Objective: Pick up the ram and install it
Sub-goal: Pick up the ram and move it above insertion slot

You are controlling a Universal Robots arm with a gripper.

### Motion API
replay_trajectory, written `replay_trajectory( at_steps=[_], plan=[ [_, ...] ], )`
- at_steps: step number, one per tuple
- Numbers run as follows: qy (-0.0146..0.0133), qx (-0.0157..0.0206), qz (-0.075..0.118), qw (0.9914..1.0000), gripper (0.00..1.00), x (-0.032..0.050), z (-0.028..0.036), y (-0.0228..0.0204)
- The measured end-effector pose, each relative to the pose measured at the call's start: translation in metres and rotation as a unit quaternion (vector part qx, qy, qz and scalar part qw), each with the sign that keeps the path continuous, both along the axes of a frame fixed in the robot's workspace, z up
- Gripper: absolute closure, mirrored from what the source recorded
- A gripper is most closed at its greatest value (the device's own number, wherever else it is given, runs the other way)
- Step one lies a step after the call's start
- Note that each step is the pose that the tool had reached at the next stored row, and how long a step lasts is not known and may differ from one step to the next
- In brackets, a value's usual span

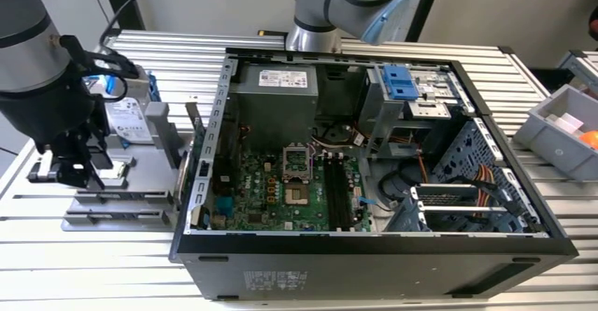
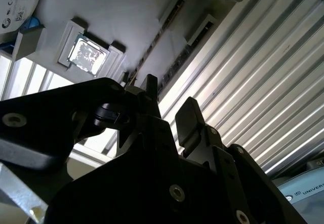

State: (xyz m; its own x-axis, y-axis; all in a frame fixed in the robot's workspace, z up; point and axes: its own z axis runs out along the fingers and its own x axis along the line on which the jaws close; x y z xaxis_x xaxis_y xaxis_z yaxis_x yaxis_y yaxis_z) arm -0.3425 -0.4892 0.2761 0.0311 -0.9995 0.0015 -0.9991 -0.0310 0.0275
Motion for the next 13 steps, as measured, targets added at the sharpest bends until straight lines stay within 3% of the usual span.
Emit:
replay_trajectory(
  at_steps=[13],
  plan=[
    [0.0001, 0.0000, 0.000, 1.00000, 0.00, 0.0000, -0.0166, -0.0004]
  ],
)
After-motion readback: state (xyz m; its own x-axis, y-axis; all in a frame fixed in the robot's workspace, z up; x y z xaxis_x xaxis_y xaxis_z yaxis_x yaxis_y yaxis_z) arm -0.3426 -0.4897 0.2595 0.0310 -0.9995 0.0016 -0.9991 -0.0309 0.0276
